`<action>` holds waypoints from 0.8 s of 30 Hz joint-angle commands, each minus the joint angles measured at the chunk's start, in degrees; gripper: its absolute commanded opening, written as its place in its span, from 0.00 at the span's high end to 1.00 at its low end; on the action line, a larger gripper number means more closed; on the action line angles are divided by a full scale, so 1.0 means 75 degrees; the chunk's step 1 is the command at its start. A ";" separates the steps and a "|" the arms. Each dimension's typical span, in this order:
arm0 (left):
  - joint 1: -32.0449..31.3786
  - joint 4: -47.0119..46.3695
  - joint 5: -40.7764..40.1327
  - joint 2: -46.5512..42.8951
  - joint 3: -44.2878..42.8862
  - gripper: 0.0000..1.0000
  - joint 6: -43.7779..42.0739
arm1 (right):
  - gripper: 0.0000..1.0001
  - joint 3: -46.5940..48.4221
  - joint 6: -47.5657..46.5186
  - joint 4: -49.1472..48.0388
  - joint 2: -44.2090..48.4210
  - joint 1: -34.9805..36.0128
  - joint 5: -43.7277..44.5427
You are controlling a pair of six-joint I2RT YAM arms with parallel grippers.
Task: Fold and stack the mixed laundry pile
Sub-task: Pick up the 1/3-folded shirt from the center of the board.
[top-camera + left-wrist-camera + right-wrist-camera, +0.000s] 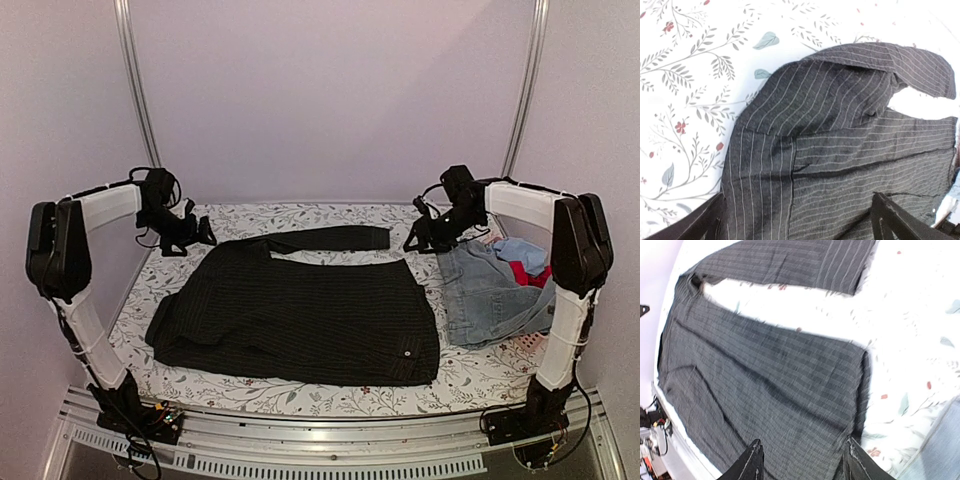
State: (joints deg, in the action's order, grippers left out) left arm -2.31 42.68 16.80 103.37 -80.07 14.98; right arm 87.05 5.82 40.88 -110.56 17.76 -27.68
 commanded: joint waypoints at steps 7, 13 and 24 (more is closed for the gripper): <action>0.0306 -0.0340 0.0625 0.1214 -0.1092 0.02 -0.0368 | 0.47 0.1370 0.0023 0.0182 -0.1678 0.0093 0.0843; 0.0488 -0.0405 0.0677 0.1478 -0.1221 0.03 -0.0417 | 0.48 0.1996 -0.0226 0.0525 -0.2351 0.0113 0.1195; 0.0581 -0.0334 0.0870 0.2365 -0.1684 0.14 -0.0765 | 0.70 0.2331 -0.0331 0.0500 -0.3100 0.0225 0.0802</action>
State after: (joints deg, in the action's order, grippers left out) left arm 1.32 40.53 21.69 118.65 -90.48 11.29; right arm 103.07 4.01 43.66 -131.50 18.76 -20.29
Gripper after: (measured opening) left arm 0.887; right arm 0.387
